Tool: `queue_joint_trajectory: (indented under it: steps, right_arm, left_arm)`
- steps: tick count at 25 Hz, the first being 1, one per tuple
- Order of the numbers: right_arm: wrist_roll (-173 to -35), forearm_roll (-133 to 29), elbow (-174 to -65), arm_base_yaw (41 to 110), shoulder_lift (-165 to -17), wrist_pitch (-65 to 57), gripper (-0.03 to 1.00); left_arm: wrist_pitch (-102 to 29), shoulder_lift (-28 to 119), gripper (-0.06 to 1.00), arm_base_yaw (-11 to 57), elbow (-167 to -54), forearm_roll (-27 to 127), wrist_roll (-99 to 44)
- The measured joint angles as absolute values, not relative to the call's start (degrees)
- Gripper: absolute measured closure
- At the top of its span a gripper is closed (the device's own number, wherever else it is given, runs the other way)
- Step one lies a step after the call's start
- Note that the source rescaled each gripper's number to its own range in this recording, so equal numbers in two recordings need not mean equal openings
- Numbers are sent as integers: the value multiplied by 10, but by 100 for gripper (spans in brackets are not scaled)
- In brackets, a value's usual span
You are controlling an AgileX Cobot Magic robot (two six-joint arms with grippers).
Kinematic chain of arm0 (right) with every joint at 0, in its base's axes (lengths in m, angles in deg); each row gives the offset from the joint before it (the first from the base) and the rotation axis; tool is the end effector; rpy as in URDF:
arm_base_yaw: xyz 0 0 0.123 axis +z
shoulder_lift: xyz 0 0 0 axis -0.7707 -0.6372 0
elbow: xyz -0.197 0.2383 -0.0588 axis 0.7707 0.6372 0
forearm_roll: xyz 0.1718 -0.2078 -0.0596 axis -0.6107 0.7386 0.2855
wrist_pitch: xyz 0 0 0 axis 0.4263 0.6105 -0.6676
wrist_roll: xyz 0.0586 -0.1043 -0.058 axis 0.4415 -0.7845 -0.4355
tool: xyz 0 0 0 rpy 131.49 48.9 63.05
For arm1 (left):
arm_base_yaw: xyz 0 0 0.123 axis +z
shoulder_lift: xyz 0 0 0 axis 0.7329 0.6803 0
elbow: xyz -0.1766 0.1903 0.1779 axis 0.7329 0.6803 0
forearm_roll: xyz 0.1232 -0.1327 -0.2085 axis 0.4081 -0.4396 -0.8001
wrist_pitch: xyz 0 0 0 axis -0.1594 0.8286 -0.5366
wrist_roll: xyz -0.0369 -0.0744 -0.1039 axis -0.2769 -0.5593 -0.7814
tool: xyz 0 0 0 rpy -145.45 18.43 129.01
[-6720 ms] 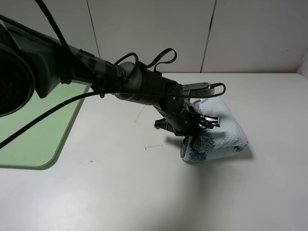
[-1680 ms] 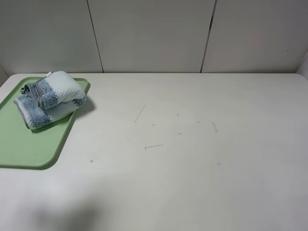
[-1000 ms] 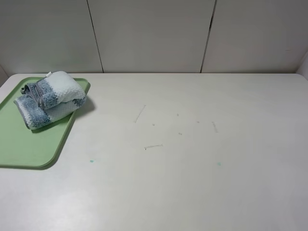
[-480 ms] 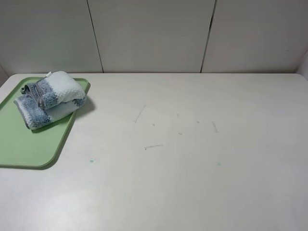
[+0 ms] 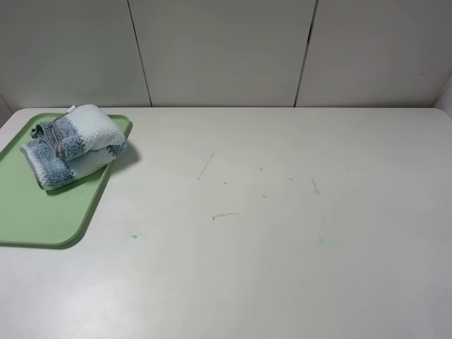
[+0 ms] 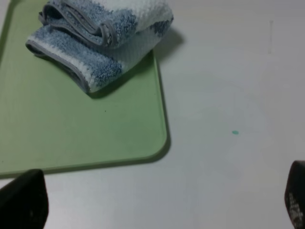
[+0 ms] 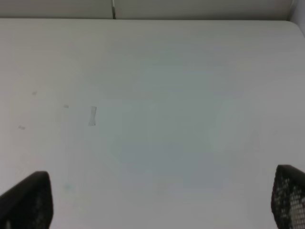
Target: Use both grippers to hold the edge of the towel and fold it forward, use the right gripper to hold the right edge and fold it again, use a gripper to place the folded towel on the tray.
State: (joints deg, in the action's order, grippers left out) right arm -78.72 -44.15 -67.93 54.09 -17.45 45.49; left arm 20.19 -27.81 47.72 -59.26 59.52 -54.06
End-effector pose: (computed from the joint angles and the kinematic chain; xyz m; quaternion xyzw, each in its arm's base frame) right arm 0.0255 0.0017 0.2737 -0.0100 0.8426 0.0281 0.5377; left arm 0.0233 -0.0077 0.2692 0.0496 0.8505 0.0007 0.5236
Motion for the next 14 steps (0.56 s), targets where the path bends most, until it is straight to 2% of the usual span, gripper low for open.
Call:
queue_joint_trajectory:
  steps: [14]
  right_arm:
    - [-787,-442,-679,541,-175,455,-3]
  left_arm:
    - [202,-278,-5,477,-593,595,-540]
